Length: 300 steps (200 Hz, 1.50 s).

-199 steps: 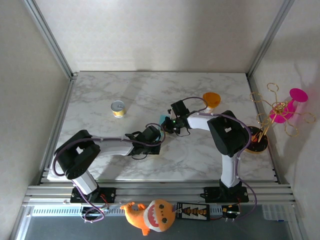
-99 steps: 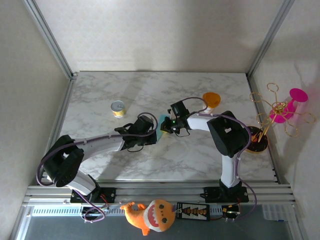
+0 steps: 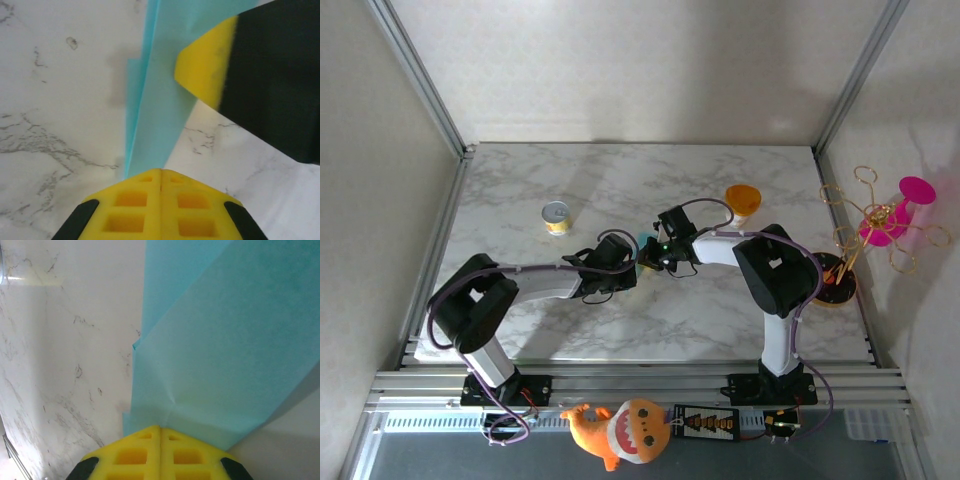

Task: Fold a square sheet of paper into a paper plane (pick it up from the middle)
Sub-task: Fold the wing for the fifth time at the center of the table.

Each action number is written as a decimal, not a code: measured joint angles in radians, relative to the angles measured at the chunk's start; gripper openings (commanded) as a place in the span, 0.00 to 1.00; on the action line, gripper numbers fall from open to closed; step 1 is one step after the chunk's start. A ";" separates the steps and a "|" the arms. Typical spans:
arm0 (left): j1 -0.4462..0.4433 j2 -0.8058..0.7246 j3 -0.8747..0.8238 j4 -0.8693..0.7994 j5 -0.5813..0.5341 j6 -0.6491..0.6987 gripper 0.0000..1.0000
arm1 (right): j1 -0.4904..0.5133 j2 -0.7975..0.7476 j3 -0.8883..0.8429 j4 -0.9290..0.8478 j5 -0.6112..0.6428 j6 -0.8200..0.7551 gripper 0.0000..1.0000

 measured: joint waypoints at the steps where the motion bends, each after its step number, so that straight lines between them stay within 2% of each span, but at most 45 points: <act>1: 0.000 0.001 0.000 0.000 0.000 0.000 0.00 | 0.000 0.000 0.000 0.000 0.000 0.000 0.04; 48: 0.003 0.040 -0.001 0.019 0.000 0.000 0.00 | 0.000 -0.006 0.001 -0.008 0.001 -0.017 0.06; 110: 0.003 0.040 -0.011 0.042 0.000 0.000 0.00 | -0.040 -0.060 0.005 -0.038 0.045 -0.121 0.08; 172: 0.003 0.040 -0.011 0.042 0.000 0.005 0.00 | -0.053 0.006 0.050 -0.052 0.053 -0.204 0.08; 213: 0.003 0.037 -0.011 0.042 0.001 0.017 0.00 | -0.059 0.038 0.089 -0.061 0.051 -0.216 0.08; 251: 0.006 0.020 0.005 0.038 0.000 0.024 0.05 | -0.058 0.035 0.077 -0.049 0.044 -0.214 0.08; 300: 0.037 0.075 0.085 0.050 -0.003 0.024 0.00 | -0.045 0.021 0.058 -0.046 0.032 -0.214 0.08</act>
